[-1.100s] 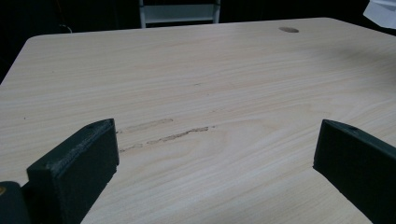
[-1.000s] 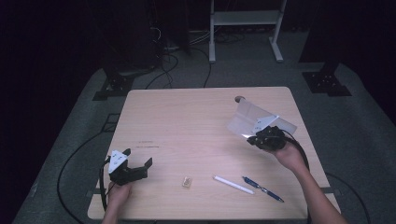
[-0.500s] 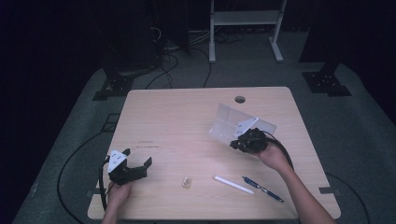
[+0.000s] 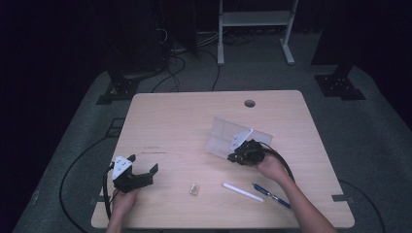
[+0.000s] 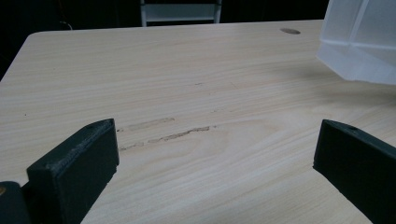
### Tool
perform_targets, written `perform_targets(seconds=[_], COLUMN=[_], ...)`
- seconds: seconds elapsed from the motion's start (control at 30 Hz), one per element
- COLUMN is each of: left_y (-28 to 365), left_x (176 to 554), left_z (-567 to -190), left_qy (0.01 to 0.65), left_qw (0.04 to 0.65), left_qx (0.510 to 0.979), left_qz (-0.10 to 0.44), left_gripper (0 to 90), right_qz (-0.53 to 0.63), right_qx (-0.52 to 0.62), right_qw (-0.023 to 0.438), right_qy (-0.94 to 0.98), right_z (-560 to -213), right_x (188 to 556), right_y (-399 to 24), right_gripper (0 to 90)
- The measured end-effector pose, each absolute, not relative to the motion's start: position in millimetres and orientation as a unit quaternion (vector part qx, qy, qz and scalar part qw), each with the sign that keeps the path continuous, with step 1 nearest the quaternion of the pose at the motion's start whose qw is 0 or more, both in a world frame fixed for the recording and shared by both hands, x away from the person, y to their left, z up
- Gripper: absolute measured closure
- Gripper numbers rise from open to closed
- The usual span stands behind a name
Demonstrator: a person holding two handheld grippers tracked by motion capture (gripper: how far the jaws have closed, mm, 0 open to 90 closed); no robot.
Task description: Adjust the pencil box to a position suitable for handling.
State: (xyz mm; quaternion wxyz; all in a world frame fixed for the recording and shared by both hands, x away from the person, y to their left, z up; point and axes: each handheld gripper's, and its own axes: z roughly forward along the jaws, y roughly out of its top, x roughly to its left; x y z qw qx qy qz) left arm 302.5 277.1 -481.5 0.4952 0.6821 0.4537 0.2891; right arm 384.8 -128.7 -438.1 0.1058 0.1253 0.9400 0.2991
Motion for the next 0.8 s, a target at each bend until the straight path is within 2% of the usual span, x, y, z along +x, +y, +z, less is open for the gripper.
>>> perform_targets(seconds=[0.8], left_y=[278], left_x=[302], left_z=[-481], left_qy=[0.454], left_qw=[0.496], left_qx=[0.681], left_qz=[0.289], left_gripper=[0.0], right_qz=[0.282], right_qx=[0.099], right_qw=[0.065], right_qy=[0.952], right_z=[-470], right_x=[377], right_y=[-99], right_gripper=[86.4])
